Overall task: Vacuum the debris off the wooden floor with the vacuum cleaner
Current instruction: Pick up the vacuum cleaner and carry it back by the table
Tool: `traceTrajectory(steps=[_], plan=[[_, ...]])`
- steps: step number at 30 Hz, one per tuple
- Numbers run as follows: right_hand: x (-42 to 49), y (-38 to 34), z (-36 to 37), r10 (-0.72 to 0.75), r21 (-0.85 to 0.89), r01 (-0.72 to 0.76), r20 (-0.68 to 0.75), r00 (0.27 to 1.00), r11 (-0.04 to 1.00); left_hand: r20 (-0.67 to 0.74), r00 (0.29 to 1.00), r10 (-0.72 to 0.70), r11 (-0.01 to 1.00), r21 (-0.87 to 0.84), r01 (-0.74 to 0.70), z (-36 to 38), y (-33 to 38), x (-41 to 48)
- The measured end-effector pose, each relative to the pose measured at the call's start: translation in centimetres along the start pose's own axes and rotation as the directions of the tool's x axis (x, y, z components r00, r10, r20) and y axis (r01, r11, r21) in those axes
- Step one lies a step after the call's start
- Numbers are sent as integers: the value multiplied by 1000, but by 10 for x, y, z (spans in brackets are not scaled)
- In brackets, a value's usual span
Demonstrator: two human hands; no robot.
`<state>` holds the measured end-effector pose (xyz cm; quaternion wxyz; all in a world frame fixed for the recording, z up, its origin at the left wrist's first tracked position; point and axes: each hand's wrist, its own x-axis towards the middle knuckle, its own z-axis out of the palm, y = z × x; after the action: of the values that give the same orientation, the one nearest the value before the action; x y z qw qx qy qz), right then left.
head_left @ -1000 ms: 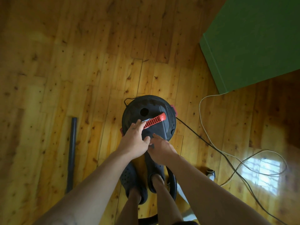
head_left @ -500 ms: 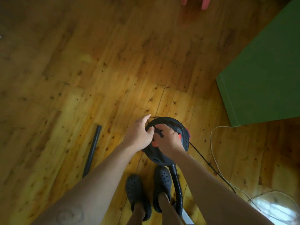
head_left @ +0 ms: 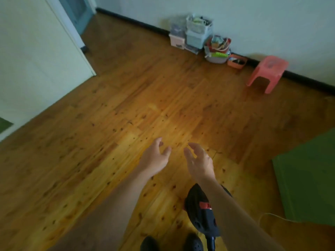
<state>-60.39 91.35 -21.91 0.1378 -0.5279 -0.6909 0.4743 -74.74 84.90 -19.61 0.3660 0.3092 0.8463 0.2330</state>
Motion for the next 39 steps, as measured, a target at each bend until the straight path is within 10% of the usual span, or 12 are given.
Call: traceTrajectory(steps=[24,39], plan=[[-103,-414,-148,-652,140,674,-175,738,725,-568,679,465,809,-41,-587,-332,193,-193],[-137,-436,-118,-646,133,651,-79,759,748,-549,726,414,831,-98,-548,-360,134,-225]])
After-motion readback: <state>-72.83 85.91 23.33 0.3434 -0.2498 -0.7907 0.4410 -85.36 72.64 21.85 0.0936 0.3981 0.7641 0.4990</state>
